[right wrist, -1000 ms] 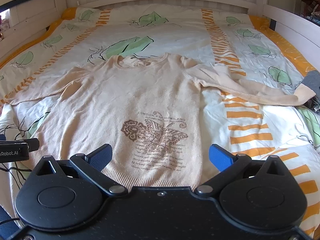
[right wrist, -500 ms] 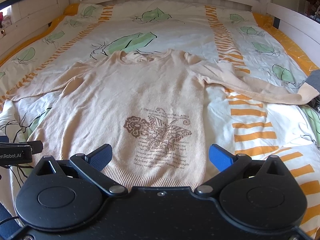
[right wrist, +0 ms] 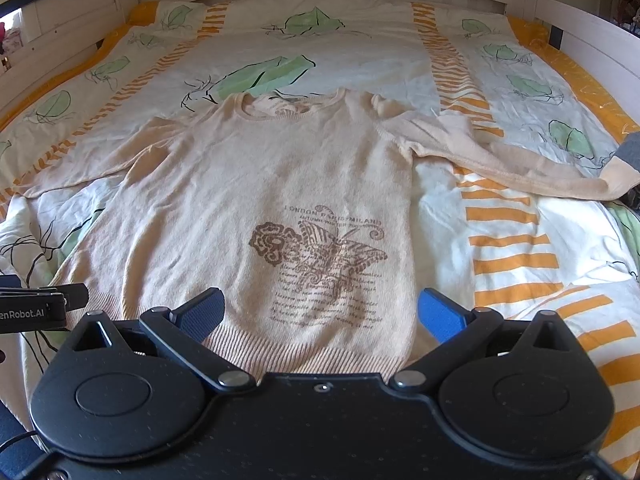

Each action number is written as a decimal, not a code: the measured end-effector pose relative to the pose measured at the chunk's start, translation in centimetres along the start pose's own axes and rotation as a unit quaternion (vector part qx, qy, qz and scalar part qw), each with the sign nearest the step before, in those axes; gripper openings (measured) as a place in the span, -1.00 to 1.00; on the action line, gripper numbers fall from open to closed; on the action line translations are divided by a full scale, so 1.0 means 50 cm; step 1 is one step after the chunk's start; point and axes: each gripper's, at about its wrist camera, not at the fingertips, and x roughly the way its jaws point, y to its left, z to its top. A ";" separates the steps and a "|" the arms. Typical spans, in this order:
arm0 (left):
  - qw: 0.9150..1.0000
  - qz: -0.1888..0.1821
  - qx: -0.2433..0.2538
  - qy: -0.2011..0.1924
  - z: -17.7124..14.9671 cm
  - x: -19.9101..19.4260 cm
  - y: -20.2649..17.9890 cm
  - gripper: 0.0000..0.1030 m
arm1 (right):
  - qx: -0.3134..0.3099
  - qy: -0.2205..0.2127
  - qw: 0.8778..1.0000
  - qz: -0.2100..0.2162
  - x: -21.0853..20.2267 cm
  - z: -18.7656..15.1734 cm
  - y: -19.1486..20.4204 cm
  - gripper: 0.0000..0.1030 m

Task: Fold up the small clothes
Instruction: 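Move both tools toward the beige sweater's hem and body, then grasp the sweater sleeve cuff with the right gripper, then lift the sleeve and lay it across the sweater body, open right gripper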

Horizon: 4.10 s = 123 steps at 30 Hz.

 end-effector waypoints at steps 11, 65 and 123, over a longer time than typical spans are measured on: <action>1.000 -0.001 0.001 0.008 -0.003 0.007 -0.002 0.93 | 0.000 0.016 1.000 0.002 0.014 -0.003 0.000 0.98; 0.992 -0.003 0.051 0.117 0.095 0.212 -0.054 0.93 | 0.082 0.212 0.973 -0.027 0.246 0.051 -0.067 1.00; 0.994 -0.047 0.039 0.090 0.107 0.212 -0.030 0.73 | 0.147 -0.068 0.980 -0.115 0.153 0.458 -0.364 -0.82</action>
